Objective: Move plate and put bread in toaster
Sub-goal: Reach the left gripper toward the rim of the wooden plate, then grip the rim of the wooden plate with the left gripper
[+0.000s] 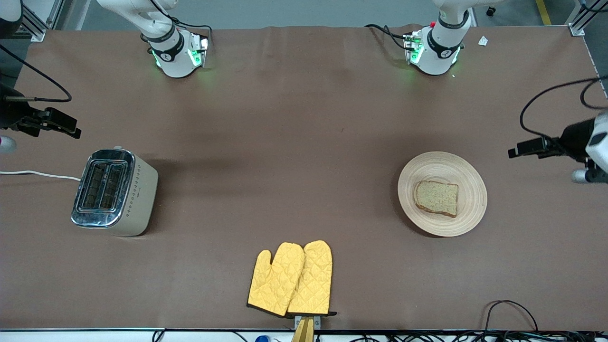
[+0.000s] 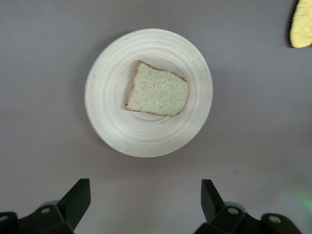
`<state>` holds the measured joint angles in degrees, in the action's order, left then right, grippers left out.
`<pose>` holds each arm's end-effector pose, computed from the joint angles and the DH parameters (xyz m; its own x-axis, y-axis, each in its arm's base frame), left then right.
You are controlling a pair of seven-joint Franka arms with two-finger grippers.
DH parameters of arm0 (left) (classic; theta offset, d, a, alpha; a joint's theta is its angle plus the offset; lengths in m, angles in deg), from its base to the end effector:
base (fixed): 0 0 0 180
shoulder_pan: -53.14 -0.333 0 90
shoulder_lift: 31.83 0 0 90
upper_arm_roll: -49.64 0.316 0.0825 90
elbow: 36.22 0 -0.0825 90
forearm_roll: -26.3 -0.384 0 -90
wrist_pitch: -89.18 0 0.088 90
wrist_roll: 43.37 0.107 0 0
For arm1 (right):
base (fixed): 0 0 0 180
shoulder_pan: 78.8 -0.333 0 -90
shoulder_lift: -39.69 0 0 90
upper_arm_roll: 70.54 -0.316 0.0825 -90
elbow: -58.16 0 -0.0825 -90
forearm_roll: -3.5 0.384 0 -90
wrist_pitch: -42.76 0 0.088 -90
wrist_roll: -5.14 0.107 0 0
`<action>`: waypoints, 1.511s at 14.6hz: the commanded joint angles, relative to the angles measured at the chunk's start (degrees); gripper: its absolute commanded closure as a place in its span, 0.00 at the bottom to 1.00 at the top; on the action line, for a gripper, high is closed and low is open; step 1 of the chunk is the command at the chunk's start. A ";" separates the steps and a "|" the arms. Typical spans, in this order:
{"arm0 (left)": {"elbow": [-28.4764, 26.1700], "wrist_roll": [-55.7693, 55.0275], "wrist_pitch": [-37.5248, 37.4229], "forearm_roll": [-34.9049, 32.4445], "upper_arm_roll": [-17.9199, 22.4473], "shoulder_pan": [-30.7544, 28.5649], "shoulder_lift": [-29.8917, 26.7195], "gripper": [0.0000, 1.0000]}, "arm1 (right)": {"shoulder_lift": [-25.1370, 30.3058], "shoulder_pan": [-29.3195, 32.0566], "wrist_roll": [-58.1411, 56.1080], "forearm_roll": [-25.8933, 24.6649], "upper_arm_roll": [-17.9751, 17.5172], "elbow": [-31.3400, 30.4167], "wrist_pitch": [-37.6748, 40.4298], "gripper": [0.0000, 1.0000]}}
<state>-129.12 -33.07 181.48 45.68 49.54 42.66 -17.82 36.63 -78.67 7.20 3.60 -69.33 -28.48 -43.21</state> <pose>0.6040 0.0759 0.4667 0.9809 0.0215 -0.1935 0.0910 -0.9292 0.3583 0.5635 -0.0126 0.6162 0.9961 -0.0592 -0.0650 -0.0592 -0.9982 0.0017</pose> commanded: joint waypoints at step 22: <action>7.21 42.87 5.97 23.42 -2.01 -12.81 36.52 0.84 | 0.78 -2.59 1.19 0.95 -0.34 2.52 5.98 0.00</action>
<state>-123.00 7.57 187.40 68.13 47.60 30.21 18.00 36.83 -81.12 7.46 3.99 -69.84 -26.13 -37.96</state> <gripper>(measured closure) 0.507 0.000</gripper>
